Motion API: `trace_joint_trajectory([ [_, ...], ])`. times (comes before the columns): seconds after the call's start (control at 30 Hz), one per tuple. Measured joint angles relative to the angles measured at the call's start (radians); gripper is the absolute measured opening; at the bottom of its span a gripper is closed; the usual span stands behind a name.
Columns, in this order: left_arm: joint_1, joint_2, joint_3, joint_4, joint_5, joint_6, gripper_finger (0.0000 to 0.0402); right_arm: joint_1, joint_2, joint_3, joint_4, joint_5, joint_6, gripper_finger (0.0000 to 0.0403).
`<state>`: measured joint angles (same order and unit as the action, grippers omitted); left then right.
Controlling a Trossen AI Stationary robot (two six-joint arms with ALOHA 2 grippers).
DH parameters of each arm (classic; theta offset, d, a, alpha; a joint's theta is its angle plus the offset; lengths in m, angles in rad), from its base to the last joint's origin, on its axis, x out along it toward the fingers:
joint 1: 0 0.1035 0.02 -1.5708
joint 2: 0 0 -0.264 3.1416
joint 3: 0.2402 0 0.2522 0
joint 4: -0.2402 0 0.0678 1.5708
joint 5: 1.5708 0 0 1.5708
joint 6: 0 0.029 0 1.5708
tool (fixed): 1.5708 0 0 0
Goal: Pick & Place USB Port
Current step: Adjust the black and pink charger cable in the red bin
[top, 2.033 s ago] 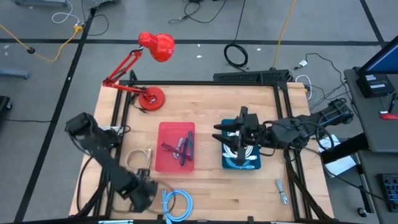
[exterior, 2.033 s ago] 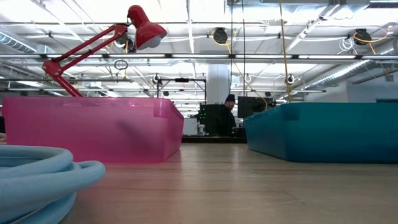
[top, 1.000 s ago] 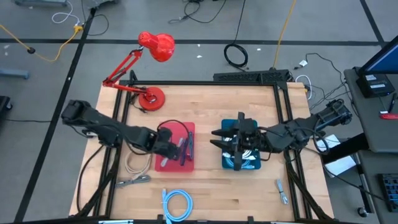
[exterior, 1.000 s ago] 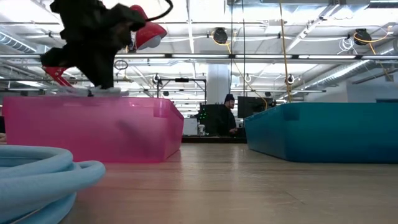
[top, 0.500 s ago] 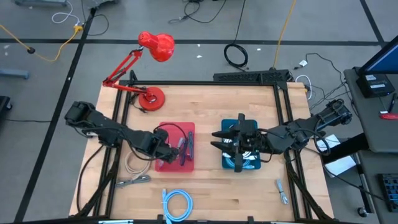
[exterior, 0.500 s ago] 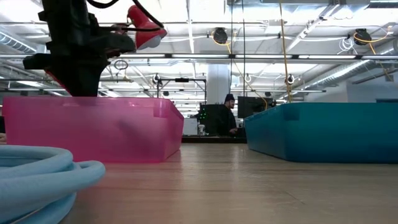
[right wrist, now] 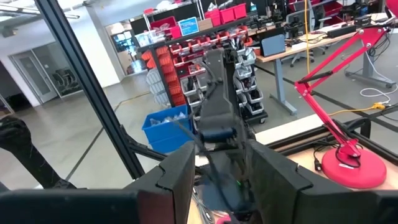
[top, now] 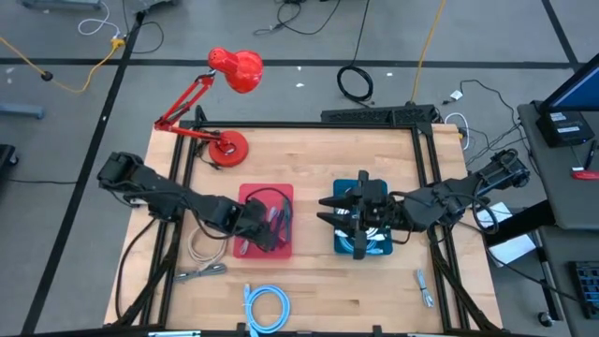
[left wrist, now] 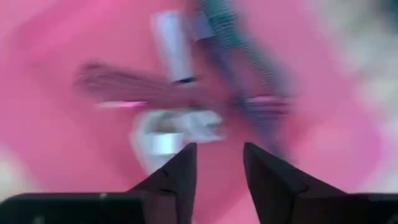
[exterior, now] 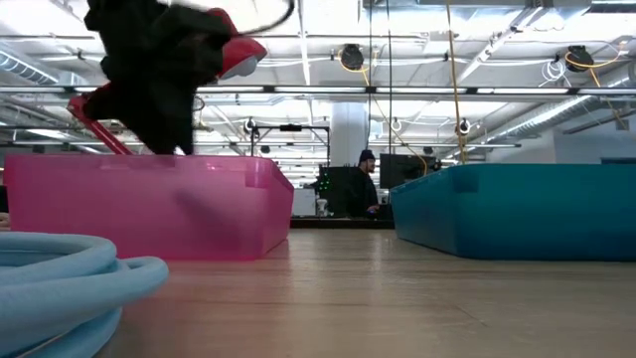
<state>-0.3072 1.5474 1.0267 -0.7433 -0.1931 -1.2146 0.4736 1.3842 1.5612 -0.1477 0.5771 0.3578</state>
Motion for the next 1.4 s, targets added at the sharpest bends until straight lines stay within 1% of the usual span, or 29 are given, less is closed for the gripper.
trace_joint_trajectory([
  [0.07,0.015,0.010,-0.002,-0.066,0.002,-0.017,0.0104,0.000,0.000,0.000,0.007,-0.001,-0.001,0.0132],
  [0.13,0.038,0.022,-0.001,-0.117,0.011,-0.034,0.0064,0.001,0.000,0.000,0.009,-0.001,-0.001,0.0132],
  [0.2,0.059,0.036,-0.004,-0.140,0.020,-0.002,0.0021,0.003,0.000,0.000,0.009,-0.001,-0.002,0.0132],
  [0.23,0.065,0.039,-0.007,-0.141,0.017,0.021,0.0011,0.006,0.000,0.000,0.009,-0.001,-0.002,0.0132],
  [0.3,0.087,0.051,-0.003,-0.114,0.011,0.052,0.0011,0.006,0.000,0.000,0.009,-0.001,-0.003,0.0132],
  [0.47,0.135,0.102,-0.005,-0.112,0.029,0.112,0.0003,0.015,0.000,0.000,0.009,-0.002,-0.003,0.0132],
  [0.63,0.164,0.160,-0.005,-0.109,0.063,0.175,0.0002,0.022,0.000,0.000,0.009,-0.002,-0.003,0.0132],
  [0.73,0.173,0.178,-0.005,-0.061,0.060,0.205,0.0004,0.026,0.000,0.000,0.009,-0.002,-0.005,0.0132],
  [0.93,0.178,0.181,-0.005,0.043,0.033,0.246,0.0002,0.026,0.000,0.000,0.009,-0.002,-0.004,0.0132],
  [1.23,0.188,0.173,-0.005,0.048,-0.004,0.277,0.0001,0.023,0.000,0.000,0.009,-0.002,-0.004,0.0132],
  [1.4,0.214,0.173,0.013,0.078,-0.021,0.339,0.0001,0.023,0.000,0.000,0.011,-0.001,-0.004,0.0132],
])
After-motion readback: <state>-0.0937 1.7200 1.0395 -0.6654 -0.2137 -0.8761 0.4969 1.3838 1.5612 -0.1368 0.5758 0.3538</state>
